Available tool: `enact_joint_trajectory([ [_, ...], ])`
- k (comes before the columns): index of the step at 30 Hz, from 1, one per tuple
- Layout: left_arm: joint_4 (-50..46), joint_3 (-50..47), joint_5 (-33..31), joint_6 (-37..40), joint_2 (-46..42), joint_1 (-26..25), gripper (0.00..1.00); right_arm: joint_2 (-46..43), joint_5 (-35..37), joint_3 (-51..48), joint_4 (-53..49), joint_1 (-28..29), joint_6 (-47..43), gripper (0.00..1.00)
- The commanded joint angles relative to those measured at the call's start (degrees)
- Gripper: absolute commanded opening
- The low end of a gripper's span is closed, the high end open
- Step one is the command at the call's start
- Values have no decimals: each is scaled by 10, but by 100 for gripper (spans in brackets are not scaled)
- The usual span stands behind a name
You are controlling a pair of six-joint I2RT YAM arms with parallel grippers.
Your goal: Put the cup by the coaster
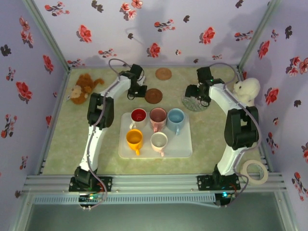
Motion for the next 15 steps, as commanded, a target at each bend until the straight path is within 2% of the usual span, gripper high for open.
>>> enact_joint_trajectory([
  [1, -24, 15, 17, 9, 15, -10, 0, 35, -54, 33, 8, 0, -9, 74],
  [2, -25, 12, 10, 10, 8, -11, 0, 44, -64, 42, 8, -1, -8, 71],
  [9, -25, -12, -39, 7, -66, -10, 0, 102, -148, 105, 21, 4, -19, 31],
  [13, -22, -39, -65, -7, -124, -2, 0, 132, -193, 153, 8, 15, -44, 1],
  [15, -10, -68, -65, -22, -158, 7, 0, 150, -208, 177, -5, 22, -51, 0],
])
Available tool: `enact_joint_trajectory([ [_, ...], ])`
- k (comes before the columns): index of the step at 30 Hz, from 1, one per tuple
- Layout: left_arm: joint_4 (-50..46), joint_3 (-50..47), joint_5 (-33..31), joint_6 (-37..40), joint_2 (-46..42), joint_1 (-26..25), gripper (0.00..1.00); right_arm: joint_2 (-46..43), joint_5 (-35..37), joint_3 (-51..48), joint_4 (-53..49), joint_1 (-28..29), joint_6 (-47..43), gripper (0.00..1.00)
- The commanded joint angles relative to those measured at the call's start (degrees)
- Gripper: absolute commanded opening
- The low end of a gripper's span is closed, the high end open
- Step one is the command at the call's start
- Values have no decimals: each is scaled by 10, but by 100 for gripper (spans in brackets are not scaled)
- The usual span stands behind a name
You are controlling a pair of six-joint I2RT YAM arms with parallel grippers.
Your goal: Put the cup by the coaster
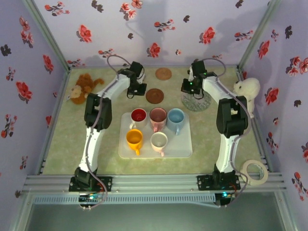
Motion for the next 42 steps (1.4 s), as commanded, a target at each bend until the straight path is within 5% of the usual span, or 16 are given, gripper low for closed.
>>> enact_joint_trajectory([
  [1, 7, -36, -20, -27, -91, 15, 0, 28, -59, 45, -16, 16, -25, 0],
  [8, 38, -165, -54, -47, -202, 45, 0, 112, -130, 136, -34, 48, -33, 0],
  [21, 69, -349, -83, -74, -335, 63, 0, 233, -159, 236, -5, 100, 11, 0],
  [34, 66, -387, -94, -94, -372, 70, 0, 271, -10, 271, -96, 106, 28, 0],
  [42, 60, -434, -96, -109, -412, 84, 0, 233, 60, 204, -136, 81, 5, 0],
])
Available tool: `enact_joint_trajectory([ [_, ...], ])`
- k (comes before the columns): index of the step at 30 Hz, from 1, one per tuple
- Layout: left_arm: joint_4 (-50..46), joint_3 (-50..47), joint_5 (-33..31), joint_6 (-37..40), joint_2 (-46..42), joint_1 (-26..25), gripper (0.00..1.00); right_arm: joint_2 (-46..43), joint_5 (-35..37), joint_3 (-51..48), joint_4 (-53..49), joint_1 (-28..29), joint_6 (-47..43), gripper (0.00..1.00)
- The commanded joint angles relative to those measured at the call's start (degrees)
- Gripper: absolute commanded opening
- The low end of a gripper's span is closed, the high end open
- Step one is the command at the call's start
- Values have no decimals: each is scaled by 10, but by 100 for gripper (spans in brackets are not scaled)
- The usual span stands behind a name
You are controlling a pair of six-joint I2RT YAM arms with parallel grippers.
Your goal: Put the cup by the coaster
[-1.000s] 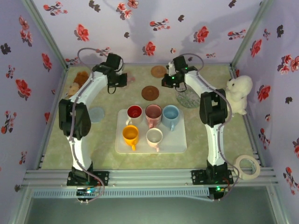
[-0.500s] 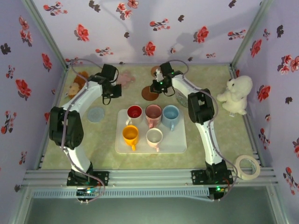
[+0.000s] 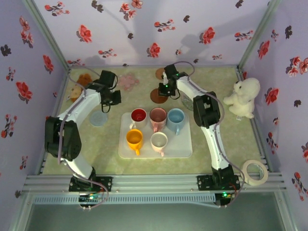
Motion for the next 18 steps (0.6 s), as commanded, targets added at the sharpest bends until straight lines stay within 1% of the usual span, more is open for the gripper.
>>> enact_joint_trajectory([
  [1, -13, -12, -2, -21, -23, 13, 0, -24, 91, -60, -70, -24, -16, 0],
  [6, -32, -17, 8, -22, -39, 16, 0, -67, 127, -126, -62, -45, -17, 0],
  [10, -54, -19, 8, -29, -54, 24, 0, -82, 111, -143, -56, -58, -25, 0],
  [13, -74, -20, 16, -31, -56, 32, 0, -90, 81, -141, -53, -62, -36, 0],
  [16, -90, -24, 17, -36, -57, 35, 4, -105, 61, -138, -40, -62, -39, 7],
  [18, -93, -30, 16, -42, -61, 37, 8, -112, 53, -131, -37, -62, -39, 14],
])
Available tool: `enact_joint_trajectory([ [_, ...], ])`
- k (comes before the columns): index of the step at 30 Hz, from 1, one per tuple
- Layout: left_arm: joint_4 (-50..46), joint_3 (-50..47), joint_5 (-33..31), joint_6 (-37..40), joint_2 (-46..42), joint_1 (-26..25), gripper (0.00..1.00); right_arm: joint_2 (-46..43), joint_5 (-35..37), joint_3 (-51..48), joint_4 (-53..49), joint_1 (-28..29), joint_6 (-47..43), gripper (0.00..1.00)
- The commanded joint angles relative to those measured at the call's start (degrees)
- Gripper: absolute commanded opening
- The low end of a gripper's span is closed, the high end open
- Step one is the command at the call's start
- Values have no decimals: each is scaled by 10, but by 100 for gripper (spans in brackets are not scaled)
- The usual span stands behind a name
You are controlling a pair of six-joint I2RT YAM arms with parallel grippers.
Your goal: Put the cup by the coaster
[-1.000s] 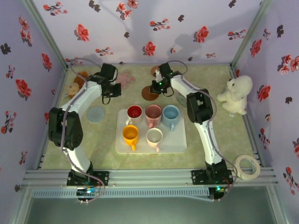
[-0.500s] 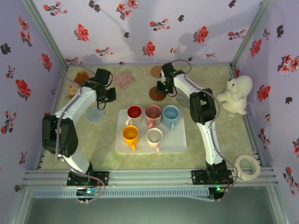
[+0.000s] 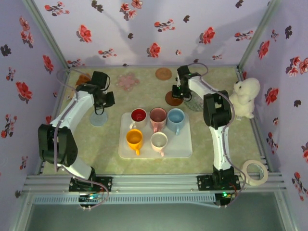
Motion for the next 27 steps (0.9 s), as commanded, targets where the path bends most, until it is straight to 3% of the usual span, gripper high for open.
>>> enact_joint_trajectory([
  [1, -34, -17, 7, -21, -19, 5, 10, -28, -11, 2, -25, -6, -14, 20],
  [6, -35, -27, 4, -34, -34, 22, 24, -45, -20, 33, -28, -9, -15, 43],
  [13, -97, 37, 3, 28, -22, 74, 41, -65, -3, 78, -57, -25, -20, 58],
  [16, -104, 38, 3, 27, -35, 95, 54, -99, 22, 44, -38, -30, -23, 66],
  [20, -99, 12, 4, 9, -57, 117, 81, -167, 79, -41, 4, -32, -27, 82],
  [21, -97, 4, 4, 3, -61, 122, 94, -188, 95, -67, 17, -33, -28, 88],
  [22, -96, -4, 4, -4, -64, 127, 99, -206, 111, -87, 26, -33, -29, 92],
  [24, -92, -22, 4, -20, -68, 137, 99, -244, 144, -131, 34, -34, -28, 99],
  [27, -82, -49, 5, -56, -71, 150, 99, -305, 171, -194, 45, -39, -21, 99],
])
